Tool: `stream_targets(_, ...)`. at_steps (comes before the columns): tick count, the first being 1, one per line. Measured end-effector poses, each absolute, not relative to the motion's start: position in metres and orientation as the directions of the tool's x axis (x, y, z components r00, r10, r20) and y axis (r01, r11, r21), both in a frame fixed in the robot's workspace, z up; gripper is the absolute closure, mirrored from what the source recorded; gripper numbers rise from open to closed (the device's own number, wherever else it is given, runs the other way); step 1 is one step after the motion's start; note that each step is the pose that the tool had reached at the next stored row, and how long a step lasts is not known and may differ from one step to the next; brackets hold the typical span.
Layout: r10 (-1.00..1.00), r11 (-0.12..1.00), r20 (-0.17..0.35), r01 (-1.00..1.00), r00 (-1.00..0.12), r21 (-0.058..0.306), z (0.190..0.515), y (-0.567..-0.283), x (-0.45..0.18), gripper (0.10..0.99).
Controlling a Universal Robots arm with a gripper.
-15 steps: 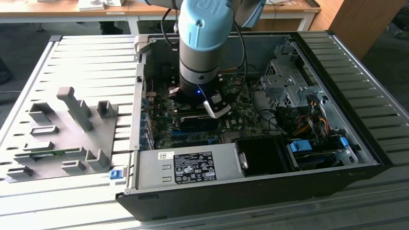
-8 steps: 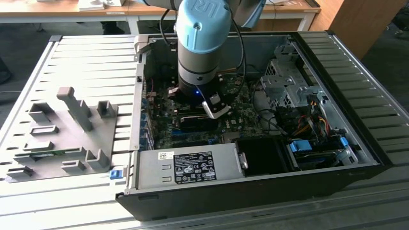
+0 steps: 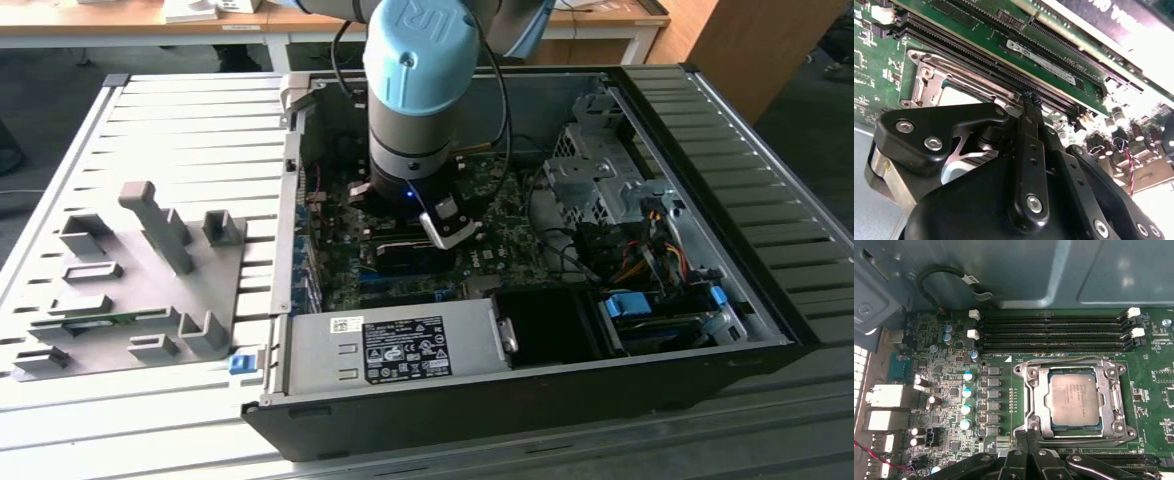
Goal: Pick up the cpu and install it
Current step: 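Install the second cpu locking lever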
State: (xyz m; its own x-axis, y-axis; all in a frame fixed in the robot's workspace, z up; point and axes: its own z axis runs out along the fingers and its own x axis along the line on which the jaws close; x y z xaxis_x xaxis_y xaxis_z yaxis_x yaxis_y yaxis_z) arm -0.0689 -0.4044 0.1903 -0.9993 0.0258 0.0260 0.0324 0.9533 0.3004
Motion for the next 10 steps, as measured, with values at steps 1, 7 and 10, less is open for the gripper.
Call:
stream_targets(1, 0.026, 0.953, 0.026, 0.032, -0.999, 0.302, 0.1901, -0.4043, -0.069, 0.98)
stream_targets(7, 0.025, 0.946, 0.025, 0.032, -0.999, 0.321, 0.189, -0.4043, -0.0697, 0.98)
stream_targets(10, 0.025, 0.946, 0.025, 0.032, -0.999, 0.323, 0.1888, -0.4042, -0.0701, 0.98)
